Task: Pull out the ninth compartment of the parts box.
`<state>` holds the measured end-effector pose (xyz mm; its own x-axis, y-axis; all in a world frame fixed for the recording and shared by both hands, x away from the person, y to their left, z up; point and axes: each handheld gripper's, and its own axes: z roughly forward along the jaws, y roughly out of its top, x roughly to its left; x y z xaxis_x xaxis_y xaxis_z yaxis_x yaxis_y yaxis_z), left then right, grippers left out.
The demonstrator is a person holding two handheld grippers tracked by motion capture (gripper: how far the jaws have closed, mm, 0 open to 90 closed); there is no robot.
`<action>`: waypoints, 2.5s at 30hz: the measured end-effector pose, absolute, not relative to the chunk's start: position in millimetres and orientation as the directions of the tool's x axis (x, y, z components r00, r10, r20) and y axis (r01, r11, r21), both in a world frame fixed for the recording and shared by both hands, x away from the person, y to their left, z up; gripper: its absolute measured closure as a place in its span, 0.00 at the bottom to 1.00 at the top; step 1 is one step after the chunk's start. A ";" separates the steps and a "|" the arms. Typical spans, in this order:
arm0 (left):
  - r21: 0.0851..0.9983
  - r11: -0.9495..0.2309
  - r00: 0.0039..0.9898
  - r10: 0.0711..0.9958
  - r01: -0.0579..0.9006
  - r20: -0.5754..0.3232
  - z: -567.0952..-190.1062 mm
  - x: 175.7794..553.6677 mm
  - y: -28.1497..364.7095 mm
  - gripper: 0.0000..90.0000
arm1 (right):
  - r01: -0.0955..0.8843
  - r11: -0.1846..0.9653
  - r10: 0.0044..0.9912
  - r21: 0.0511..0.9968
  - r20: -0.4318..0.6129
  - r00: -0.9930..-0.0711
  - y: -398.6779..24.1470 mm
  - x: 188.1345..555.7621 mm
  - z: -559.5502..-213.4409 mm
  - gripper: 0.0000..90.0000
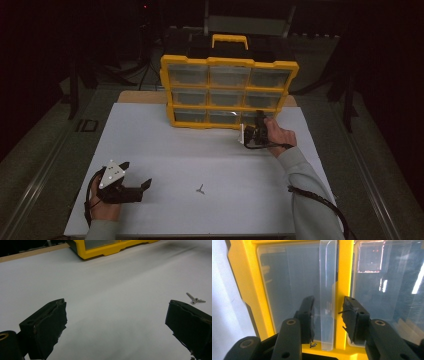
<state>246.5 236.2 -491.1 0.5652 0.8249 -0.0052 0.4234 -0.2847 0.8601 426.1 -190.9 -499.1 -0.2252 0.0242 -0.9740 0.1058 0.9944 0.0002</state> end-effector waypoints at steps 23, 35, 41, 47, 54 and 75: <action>0.859 -0.285 0.566 0.825 0.425 -0.007 -491.3 246.5 235.7 0.04 | 0.112 0.993 -0.014 -0.031 -0.989 -0.148 -187.8 425.8 -509.2 0.86; 0.859 -0.285 0.565 0.825 0.426 -0.006 -491.5 246.5 235.6 0.05 | 0.100 0.994 -0.024 -0.039 -0.989 -0.146 -187.9 422.4 -511.3 0.86; 0.859 -0.284 0.566 0.825 0.427 -0.008 -491.7 246.6 235.5 0.05 | 0.094 0.994 -0.037 -0.051 -0.988 -0.150 -187.7 423.9 -510.2 0.80; 0.858 -0.284 0.566 0.824 0.428 -0.009 -491.5 246.6 235.8 0.05 | 0.096 0.993 -0.048 -0.064 -0.986 -0.161 -186.8 426.5 -510.5 0.82; 0.857 -0.284 0.565 0.825 0.430 -0.011 -491.5 246.6 236.1 0.05 | 0.099 0.993 -0.052 -0.069 -0.985 -0.165 -187.6 426.8 -508.6 0.86; 0.858 -0.282 0.560 0.828 0.430 -0.009 -491.3 246.4 236.7 0.05 | 0.079 0.994 -0.055 -0.070 -0.982 -0.178 -190.6 409.8 -504.4 0.86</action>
<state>246.4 236.7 -491.3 0.5603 0.8282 -0.0087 0.4299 -0.2818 0.8578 409.8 -190.6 -504.4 -0.1781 -0.0553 -0.9825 0.0789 0.9944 -0.0703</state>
